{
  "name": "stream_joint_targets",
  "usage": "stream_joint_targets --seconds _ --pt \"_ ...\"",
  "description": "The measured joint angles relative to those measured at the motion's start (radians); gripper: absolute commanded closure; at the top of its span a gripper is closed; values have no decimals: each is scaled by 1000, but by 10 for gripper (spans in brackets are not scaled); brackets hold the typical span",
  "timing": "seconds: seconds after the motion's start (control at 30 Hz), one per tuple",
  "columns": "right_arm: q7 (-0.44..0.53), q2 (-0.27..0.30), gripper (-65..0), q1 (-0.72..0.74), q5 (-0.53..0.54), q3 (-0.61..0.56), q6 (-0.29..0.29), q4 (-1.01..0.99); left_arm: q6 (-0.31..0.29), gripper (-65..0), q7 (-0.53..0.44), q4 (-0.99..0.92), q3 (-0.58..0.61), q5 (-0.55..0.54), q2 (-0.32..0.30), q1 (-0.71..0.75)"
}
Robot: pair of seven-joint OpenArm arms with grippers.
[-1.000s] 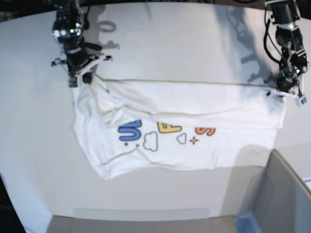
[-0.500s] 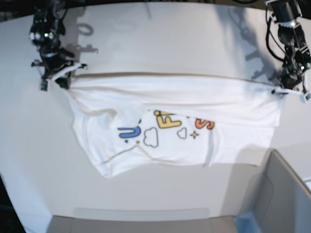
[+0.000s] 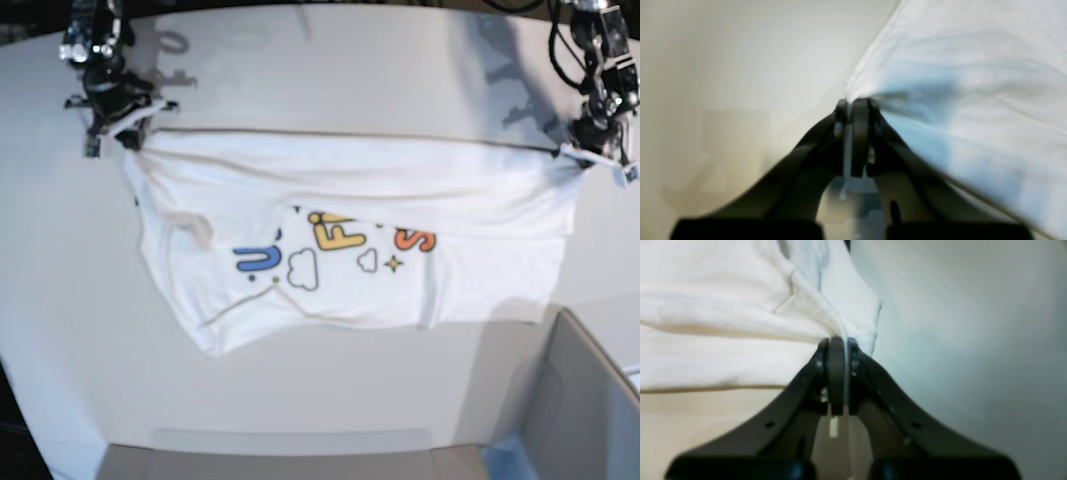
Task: Layout the t-shirt on the table in an organized manner, then fold the t-shirt properly
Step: 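Pull the folded edge with both grippers to straighten and flatten the shirt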
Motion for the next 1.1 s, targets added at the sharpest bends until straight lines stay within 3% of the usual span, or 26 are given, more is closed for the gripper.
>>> stream_joint_targets --seconds 0.43,0.6,0.73,0.93,1.1 --pt "23 27 0 -66 2 78 3 1 0 -21 4 139 -3 -4 22 175" --pt "20 33 0 -66 1 113 59 1 4 -21 127 206 -3 0 25 213" --pt "20 33 0 -75 -2 116 68 1 -3 -21 181 231 -43 -7 79 233" --pt "27 65 0 -95 2 115 72 -19 0 -21 181 256 -122 -5 89 319" --pt "73 91 0 -97 1 121 75 -54 0 -38 182 258 -134 -5 88 309"
